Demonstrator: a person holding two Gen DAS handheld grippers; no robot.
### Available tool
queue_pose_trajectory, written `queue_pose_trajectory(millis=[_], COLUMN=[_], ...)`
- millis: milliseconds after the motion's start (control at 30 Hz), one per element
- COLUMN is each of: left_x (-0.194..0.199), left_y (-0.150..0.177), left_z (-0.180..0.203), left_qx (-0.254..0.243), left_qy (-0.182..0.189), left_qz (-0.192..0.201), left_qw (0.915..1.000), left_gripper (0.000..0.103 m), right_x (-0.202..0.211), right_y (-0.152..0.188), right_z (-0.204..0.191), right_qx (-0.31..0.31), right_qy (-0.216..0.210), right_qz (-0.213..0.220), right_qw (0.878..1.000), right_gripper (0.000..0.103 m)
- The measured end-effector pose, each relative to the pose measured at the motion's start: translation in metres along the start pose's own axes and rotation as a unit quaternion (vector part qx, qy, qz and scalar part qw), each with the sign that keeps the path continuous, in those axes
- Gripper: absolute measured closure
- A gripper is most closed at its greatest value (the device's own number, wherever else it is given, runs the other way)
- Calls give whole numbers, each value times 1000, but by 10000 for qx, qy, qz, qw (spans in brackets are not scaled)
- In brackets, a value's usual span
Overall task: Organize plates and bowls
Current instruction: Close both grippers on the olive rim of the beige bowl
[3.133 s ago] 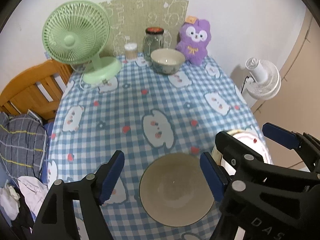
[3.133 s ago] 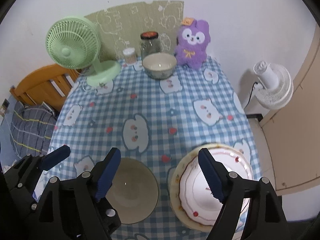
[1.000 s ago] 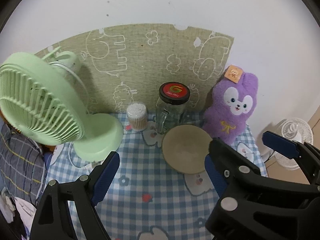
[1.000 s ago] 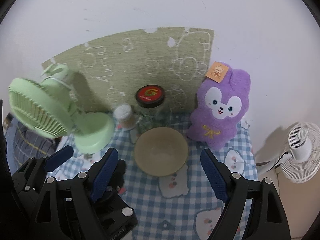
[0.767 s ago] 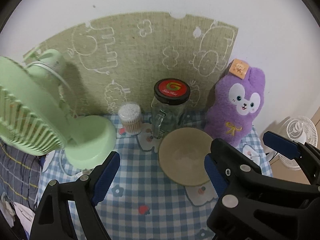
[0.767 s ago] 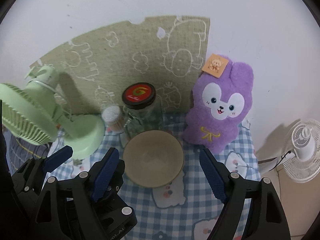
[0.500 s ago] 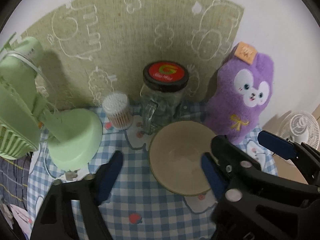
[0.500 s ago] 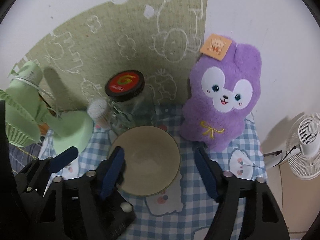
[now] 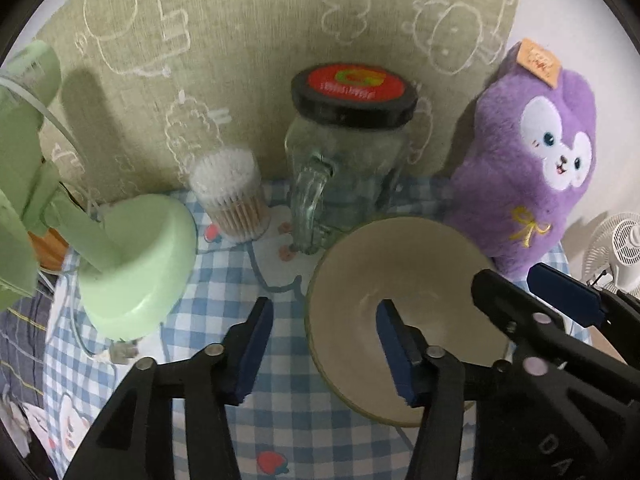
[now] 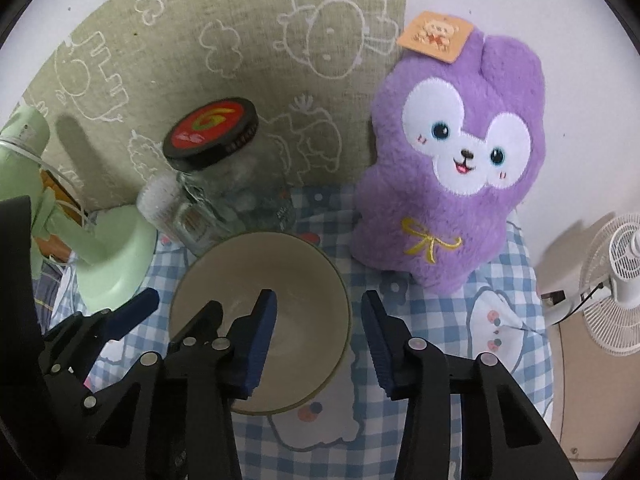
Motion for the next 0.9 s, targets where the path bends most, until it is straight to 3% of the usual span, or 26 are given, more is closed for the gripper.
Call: queue_pose_trajectory(millis=[67,533,900], left_x=[-6,-29,-38], left_y=[3,10,9], left_z=[0,5,2], left_qx=[-14,-53,-18], left_qy=[28,165,128], left_qz=[-95,-126,-242], left_qw=[9999,9998,9996], left_gripper=[58,77,91], right_x=[-4,-22,-29], right_y=[1,3,5], right_z=[1,11,12], right_qx=[20,-26,35], right_qy=[39,192,241], right_qz=[-6,37,54], right_qw=[10000,9998,9997], right_gripper=[66,88,90])
Point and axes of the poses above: each gripper's, at about its wrist camera, not at the fingertips, and x roughly against the way its jaws point, z to its right, y to its underside, the point moved 9 cm from there along -x, roughly the way its jaws point, and after that the axes turned 10 degrees about -x, right-handed, at the moved point
